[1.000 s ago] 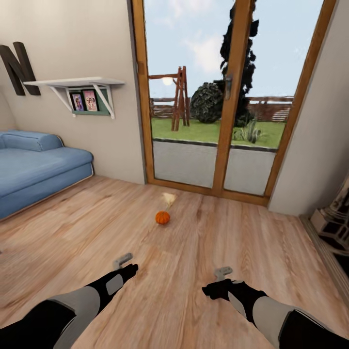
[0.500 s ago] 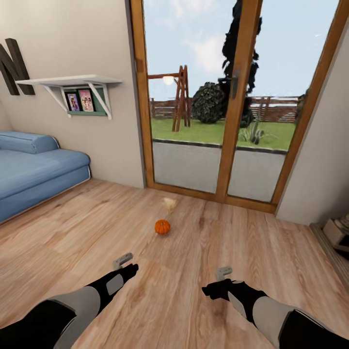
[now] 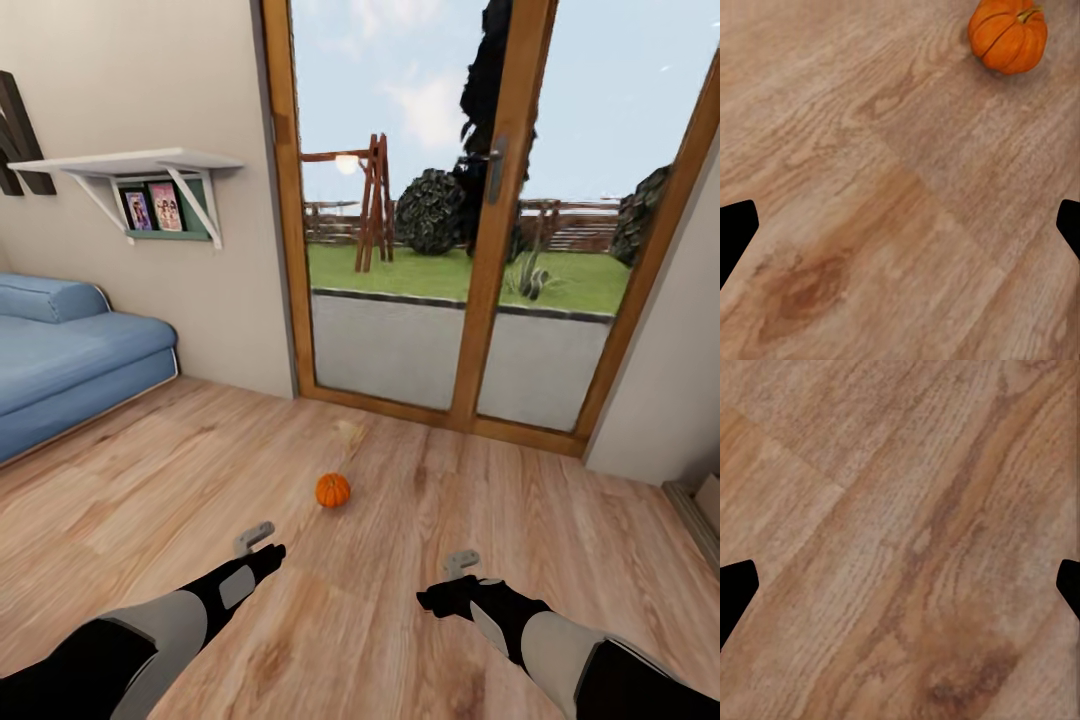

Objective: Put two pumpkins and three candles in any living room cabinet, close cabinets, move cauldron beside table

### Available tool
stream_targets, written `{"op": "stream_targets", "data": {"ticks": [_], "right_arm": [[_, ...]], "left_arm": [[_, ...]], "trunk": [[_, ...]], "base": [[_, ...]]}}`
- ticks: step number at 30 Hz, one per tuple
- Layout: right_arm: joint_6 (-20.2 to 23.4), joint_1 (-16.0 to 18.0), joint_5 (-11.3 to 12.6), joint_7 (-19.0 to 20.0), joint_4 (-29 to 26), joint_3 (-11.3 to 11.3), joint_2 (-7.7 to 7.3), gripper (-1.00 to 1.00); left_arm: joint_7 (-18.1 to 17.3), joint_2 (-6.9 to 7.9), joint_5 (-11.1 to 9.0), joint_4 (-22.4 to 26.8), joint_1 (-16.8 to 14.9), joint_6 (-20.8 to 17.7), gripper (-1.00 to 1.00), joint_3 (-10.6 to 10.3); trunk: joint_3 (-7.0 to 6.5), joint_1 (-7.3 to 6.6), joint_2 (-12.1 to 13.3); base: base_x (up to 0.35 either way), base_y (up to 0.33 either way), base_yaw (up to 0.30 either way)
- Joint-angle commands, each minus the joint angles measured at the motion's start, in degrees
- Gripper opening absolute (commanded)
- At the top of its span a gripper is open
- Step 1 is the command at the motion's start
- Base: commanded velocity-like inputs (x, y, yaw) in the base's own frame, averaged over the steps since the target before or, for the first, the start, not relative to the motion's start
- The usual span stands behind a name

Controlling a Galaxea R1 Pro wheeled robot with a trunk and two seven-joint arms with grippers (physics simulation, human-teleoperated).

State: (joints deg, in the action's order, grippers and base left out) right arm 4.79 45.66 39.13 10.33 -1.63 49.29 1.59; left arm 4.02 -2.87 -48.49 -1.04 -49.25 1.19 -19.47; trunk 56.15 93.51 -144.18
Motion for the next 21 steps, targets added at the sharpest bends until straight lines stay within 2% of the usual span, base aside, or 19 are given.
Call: {"op": "stream_targets", "data": {"ticks": [1, 9, 21], "right_arm": [[0.2, 0.0, 0.6, 0.1, 0.0, 0.5, -0.01, 1.00], [0.2, 0.0, 0.6, 0.1, 0.0, 0.5, -0.01, 1.00], [0.2, 0.0, 0.6, 0.1, 0.0, 0.5, -0.01, 1.00]], "left_arm": [[0.1, -0.03, -0.4, -0.1, -0.1, 0.1, 1.00, -0.5], [0.1, -0.03, -0.4, -0.1, -0.1, 0.1, 1.00, -0.5], [0.1, -0.03, -0.4, -0.1, -0.1, 0.1, 1.00, -0.5]], "trunk": [[0.06, 0.02, 0.0], [0.06, 0.02, 0.0], [0.06, 0.02, 0.0]], "base": [[0.335, 0.000, 0.000], [0.335, 0.000, 0.045], [0.335, 0.000, 0.240]]}}
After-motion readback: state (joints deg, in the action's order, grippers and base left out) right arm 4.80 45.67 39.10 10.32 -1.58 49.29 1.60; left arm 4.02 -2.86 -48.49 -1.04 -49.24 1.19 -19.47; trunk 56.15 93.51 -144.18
